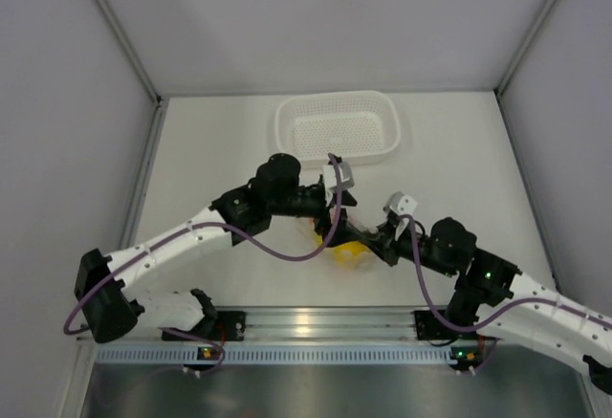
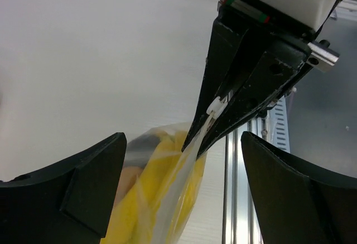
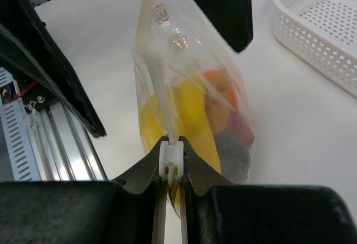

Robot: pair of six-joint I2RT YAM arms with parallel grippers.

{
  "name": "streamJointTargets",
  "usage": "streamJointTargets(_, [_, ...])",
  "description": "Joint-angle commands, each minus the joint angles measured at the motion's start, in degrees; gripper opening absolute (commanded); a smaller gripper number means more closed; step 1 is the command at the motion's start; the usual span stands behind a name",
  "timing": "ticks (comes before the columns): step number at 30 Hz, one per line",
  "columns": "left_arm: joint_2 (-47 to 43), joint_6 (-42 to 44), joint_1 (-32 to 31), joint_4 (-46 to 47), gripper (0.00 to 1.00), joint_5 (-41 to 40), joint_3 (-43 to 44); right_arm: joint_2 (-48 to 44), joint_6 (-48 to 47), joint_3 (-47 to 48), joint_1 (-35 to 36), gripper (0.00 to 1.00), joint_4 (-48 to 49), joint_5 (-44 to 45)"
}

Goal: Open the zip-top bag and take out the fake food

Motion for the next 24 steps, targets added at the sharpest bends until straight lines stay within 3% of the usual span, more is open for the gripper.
streamJointTargets(1, [3.1,2.9,0.0,-1.7,0.88,5.6,2.5,-1.3,-1.2,3.7,0.9,0.00,1.8,-0.3])
streamJointTargets(3, [3.6,3.3,0.0,-1.8,0.87,7.9,2.3,-1.4,-1.2,3.9,0.9,0.00,1.7,0.0])
streamJointTargets(6, [3.7,3.7,0.0,-1.8,0.70,9.5,2.4,-1.3,-1.0,3.8,0.9,0.00,1.8,0.1])
streamJointTargets(9, [3.8,3.4,0.0,-1.8,0.33,7.0,2.6,-1.4,-0.8,3.5,0.9,0.00,2.4,-1.0])
streamJointTargets(14, [3.6,3.0,0.0,-1.7,0.00,5.9,2.9,-2.5,-1.1,1.7,0.9,0.00,3.7,-2.4])
streamJointTargets(17, [4.0,2.3,0.0,-1.8,0.00,6.3,3.4,-4.0,-1.0,-0.1,0.9,0.04,6.1,-4.5])
streamJointTargets(21, [4.1,1.4,0.0,-1.8,0.00,6.2,4.2,-6.9,-0.3,-2.1,0.9,0.40,8.0,-4.6])
streamJointTargets(24, [2.9,1.0,0.0,-1.7,0.00,6.2,4.8,-9.8,0.2,-3.4,0.9,0.43,8.1,-4.3])
